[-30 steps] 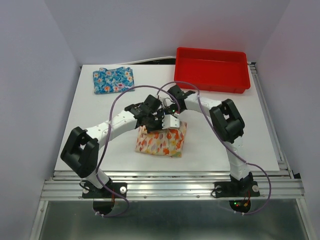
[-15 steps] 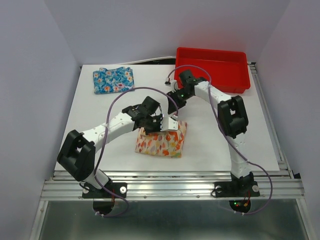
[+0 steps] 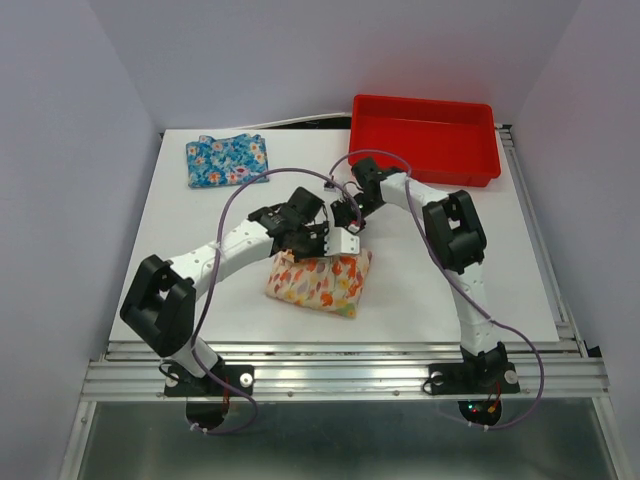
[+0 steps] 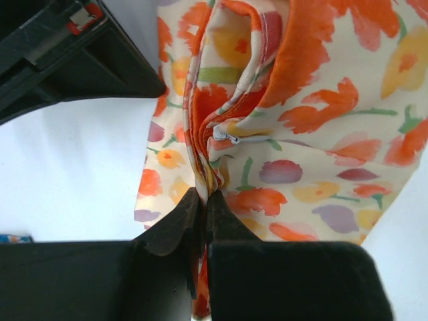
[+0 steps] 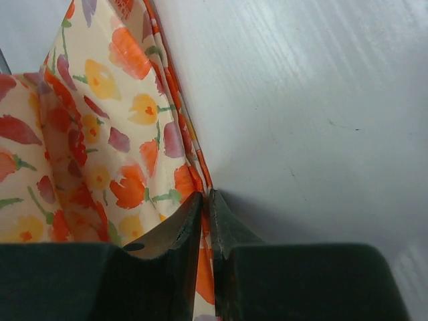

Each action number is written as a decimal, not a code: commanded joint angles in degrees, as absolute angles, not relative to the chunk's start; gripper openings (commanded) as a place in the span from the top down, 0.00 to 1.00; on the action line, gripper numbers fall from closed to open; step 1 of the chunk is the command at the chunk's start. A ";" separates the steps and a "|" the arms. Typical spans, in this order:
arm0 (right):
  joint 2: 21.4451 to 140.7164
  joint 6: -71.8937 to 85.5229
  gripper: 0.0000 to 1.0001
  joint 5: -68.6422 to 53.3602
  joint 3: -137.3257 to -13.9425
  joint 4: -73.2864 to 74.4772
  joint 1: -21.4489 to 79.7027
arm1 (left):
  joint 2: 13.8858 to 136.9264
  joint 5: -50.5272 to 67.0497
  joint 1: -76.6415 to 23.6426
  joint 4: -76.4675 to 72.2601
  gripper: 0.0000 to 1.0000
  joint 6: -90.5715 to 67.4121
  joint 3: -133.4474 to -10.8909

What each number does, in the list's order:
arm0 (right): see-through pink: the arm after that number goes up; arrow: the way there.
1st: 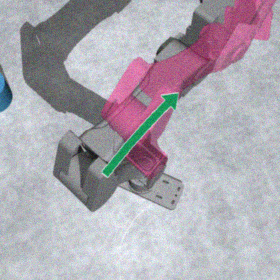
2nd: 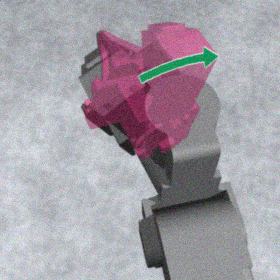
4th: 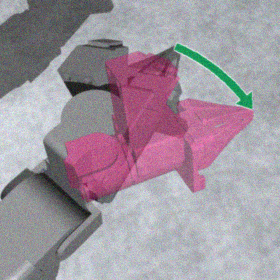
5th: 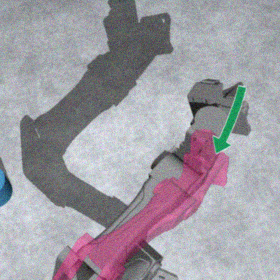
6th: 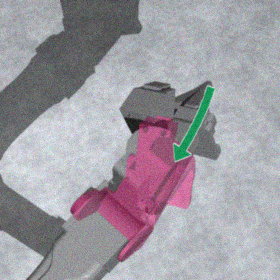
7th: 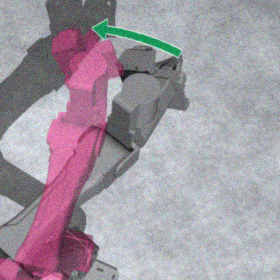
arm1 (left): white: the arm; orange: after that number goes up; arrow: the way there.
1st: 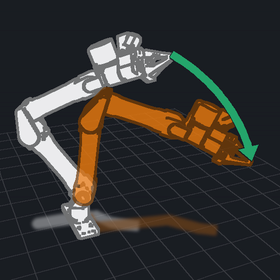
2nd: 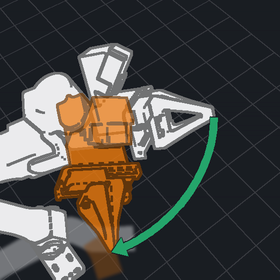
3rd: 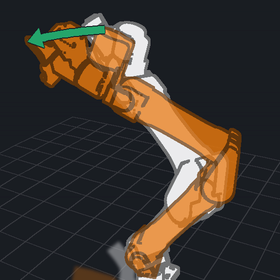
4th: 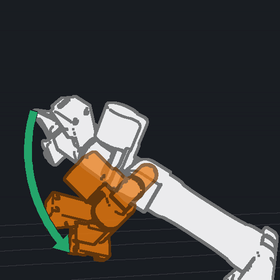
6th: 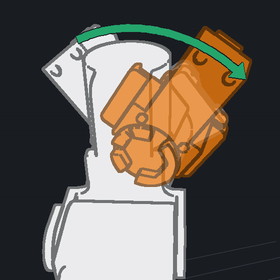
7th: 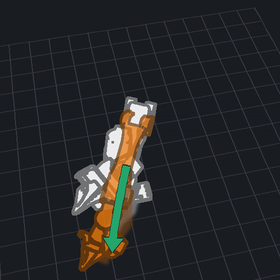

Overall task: Fold and stack the skirts
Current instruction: Fold the skirt

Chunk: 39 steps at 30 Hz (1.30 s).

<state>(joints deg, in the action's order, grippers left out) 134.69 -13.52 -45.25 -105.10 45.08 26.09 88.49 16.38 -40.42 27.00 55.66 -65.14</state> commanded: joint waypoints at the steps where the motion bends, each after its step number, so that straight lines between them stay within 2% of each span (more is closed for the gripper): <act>1: 136.14 -15.56 0.85 -45.00 -102.66 47.20 27.07 | 90.69 14.50 -39.73 24.44 1.00 58.00 -68.73; 21: 136.49 -14.85 0.83 -45.97 -103.71 47.02 27.07 | 99.05 12.30 -38.41 15.03 0.99 58.88 -68.91; 27: 136.67 -14.68 0.83 -45.70 -104.41 47.11 27.07 | 98.27 11.52 -38.41 16.26 0.65 59.24 -69.43; 28: 136.67 -14.85 0.83 -45.36 -104.59 47.11 27.07 | 97.65 11.51 -38.41 16.78 0.48 59.06 -69.96; 31: 136.67 -15.29 0.83 -44.56 -104.59 47.20 27.07 | 92.74 10.64 -38.50 19.07 0.34 58.01 -71.36; 36: 136.93 -15.21 0.83 -43.68 -104.50 47.02 27.07 | 86.14 10.02 -38.15 22.94 0.30 51.62 -75.76; 39: 137.20 -14.94 0.83 -43.33 -104.94 47.02 27.07 | 81.66 11.68 -37.18 24.25 0.35 47.11 -74.71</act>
